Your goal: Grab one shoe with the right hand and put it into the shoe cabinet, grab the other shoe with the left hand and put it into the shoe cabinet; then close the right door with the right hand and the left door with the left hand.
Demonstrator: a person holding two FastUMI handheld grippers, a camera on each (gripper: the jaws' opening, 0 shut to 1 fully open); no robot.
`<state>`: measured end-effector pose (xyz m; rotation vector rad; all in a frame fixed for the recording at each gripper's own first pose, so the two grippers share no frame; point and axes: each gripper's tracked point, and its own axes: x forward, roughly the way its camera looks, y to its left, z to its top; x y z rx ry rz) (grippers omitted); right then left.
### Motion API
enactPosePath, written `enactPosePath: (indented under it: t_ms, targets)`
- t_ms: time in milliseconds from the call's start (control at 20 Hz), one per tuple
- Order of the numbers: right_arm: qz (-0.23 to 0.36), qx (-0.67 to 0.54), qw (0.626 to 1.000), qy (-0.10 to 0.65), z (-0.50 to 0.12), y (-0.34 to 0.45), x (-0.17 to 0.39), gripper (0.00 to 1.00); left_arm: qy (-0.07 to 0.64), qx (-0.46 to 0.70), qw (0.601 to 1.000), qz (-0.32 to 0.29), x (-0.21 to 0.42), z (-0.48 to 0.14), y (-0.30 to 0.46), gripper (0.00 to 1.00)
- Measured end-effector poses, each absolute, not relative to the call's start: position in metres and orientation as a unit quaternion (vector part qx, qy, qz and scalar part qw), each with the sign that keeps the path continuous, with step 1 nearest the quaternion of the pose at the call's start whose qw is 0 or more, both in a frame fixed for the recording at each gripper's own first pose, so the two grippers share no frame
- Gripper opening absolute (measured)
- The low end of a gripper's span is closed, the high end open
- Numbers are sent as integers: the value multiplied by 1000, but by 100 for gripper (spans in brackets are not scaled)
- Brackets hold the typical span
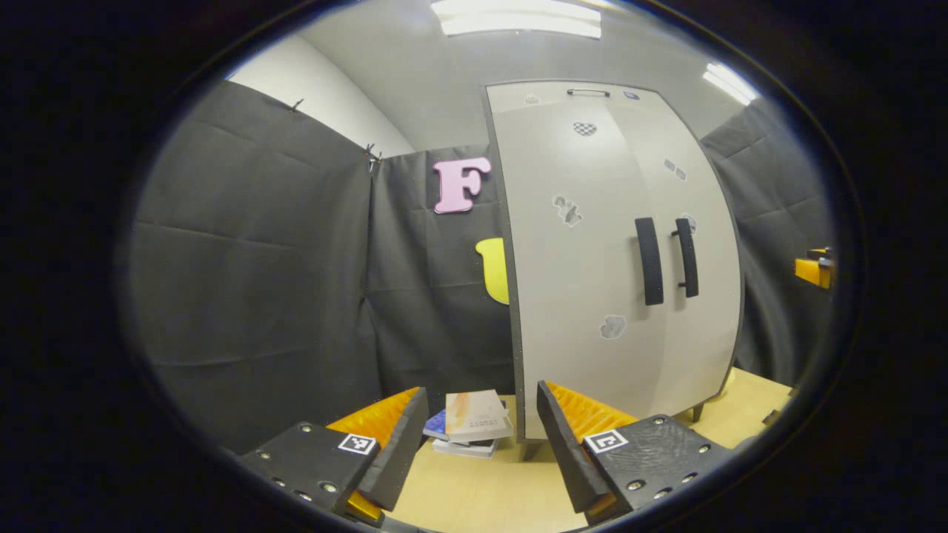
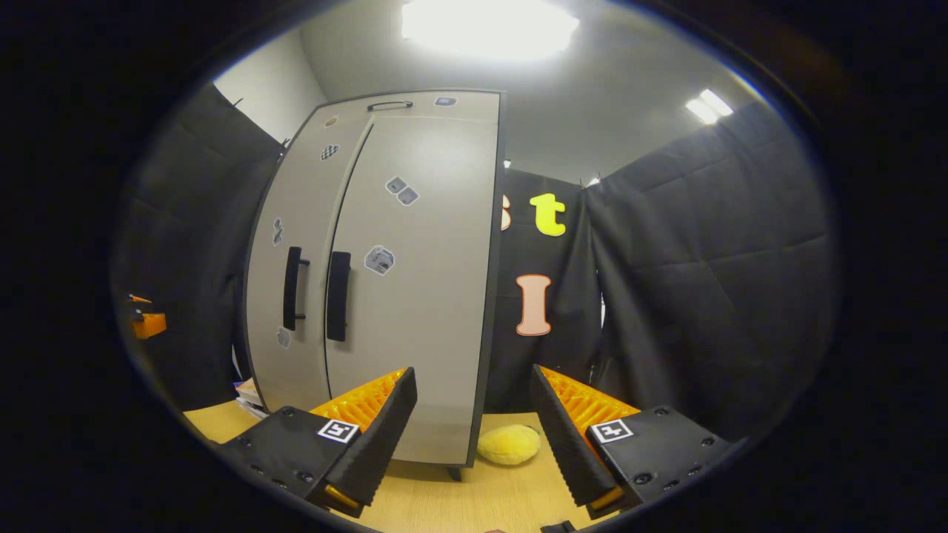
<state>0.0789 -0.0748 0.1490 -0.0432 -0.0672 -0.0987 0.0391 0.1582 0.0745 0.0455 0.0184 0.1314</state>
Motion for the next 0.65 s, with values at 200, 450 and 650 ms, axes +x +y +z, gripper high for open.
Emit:
enactPosePath:
  t_ms: [200, 450, 650]
  targets:
    - [-53, -21, 998, -31, 147, -76, 84, 98, 14, 26, 997, 67, 54, 73, 157, 86]
    - [-58, -20, 998, -32, 146, -79, 89, 98, 15, 24, 997, 66, 67, 71, 157, 86]
    - [-61, -15, 997, -35, 145, -79, 92, 98, 13, 26, 997, 65, 77, 71, 155, 92]
